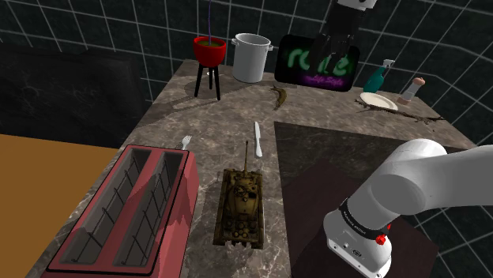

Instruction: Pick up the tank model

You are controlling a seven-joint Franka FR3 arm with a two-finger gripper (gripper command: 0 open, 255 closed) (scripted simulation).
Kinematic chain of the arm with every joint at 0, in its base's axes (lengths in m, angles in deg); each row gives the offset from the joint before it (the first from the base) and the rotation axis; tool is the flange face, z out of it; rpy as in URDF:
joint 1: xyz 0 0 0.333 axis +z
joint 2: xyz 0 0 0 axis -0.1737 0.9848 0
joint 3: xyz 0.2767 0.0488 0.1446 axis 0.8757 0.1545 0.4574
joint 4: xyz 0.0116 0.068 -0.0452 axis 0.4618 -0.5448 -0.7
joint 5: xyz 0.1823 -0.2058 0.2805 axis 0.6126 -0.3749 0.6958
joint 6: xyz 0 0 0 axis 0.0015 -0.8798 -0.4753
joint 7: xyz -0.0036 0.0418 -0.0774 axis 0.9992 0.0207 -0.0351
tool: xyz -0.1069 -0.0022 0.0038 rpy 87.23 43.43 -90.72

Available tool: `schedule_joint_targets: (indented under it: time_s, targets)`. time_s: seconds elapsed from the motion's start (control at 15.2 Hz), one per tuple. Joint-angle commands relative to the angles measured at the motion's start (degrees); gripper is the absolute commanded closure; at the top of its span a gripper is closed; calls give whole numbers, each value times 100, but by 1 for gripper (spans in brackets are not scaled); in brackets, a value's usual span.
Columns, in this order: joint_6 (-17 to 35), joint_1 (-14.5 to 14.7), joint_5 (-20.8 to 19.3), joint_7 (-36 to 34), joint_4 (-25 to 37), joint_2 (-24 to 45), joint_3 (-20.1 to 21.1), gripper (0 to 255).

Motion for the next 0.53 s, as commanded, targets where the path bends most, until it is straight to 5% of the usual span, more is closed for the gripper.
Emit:
schedule_joint_targets:
  time_s: [0.0, 0.46]
  targets:
    - [0, 0, 0, 0, 0, 0, 0, 0]
    - [789, -53, 637, -1546, -1179, -351, 829, 0]
